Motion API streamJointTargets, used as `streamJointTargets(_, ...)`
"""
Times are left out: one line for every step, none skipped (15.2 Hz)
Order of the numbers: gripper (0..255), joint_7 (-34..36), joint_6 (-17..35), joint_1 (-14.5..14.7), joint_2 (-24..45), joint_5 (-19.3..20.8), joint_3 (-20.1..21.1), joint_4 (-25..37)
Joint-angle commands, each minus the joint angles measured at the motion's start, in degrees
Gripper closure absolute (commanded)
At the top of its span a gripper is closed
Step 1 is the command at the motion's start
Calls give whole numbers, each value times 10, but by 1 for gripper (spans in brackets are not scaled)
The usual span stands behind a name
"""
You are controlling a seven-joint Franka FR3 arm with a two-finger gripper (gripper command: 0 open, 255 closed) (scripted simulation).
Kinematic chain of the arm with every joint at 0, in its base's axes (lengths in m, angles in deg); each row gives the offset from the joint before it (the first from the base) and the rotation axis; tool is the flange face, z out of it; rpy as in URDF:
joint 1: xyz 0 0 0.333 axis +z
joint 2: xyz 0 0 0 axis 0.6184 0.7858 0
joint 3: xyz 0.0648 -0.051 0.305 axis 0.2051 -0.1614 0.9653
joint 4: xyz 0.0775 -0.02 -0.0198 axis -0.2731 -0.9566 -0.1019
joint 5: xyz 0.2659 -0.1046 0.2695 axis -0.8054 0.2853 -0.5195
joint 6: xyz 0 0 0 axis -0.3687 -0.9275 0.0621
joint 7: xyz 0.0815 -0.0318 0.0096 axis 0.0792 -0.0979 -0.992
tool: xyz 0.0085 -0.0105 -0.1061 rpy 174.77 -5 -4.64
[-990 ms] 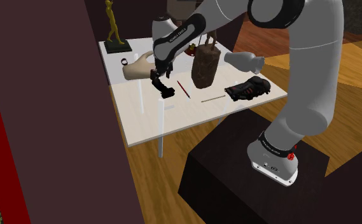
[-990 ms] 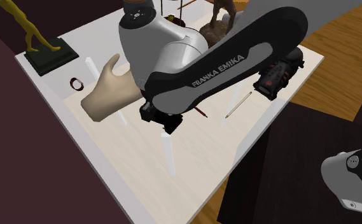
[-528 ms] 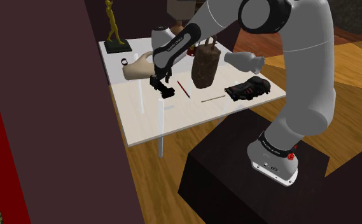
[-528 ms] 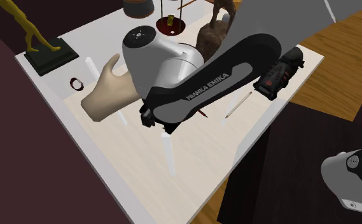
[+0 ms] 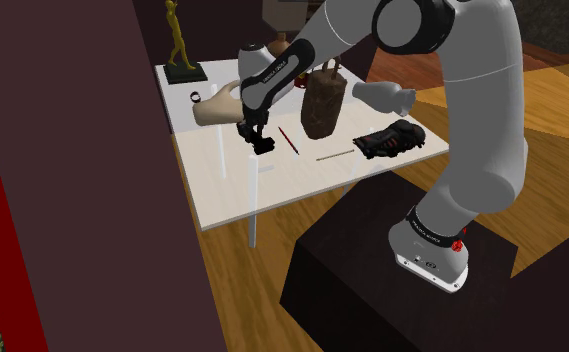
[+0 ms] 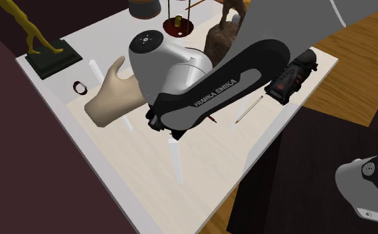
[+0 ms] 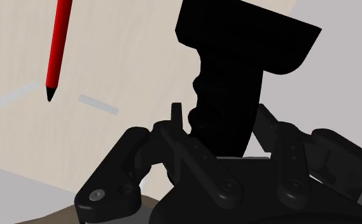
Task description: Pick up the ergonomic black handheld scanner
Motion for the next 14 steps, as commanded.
streamJointTargets(255, 0, 0, 0, 0, 0, 0, 0)
streamJointTargets(255, 0, 0, 0, 0, 0, 0, 0)
streamJointTargets(255, 0, 0, 0, 0, 0, 0, 0)
streamJointTargets(255, 0, 0, 0, 0, 0, 0, 0)
streamJointTargets(255, -1, -5, 0, -5, 0, 0, -1)
streamJointTargets(255, -1, -10, -1, -11, -1, 1, -1)
streamJointTargets(255, -2, -15, -1, -17, -2, 1, -2)
streamJointTargets(255, -3, -20, -1, -23, -2, 2, -3)
streamJointTargets(255, -3, -26, -1, -28, -3, 2, -3)
streamJointTargets(255, -4, -31, -2, -33, -3, 2, -3)
streamJointTargets(255, -5, -36, -2, -39, -4, 3, -3)
streamJointTargets(255, -5, -41, -2, -44, -4, 3, -3)
streamJointTargets(255, -6, -47, -2, -49, -5, 4, -2)
streamJointTargets(255, -7, -52, -2, -54, -5, 4, -2)
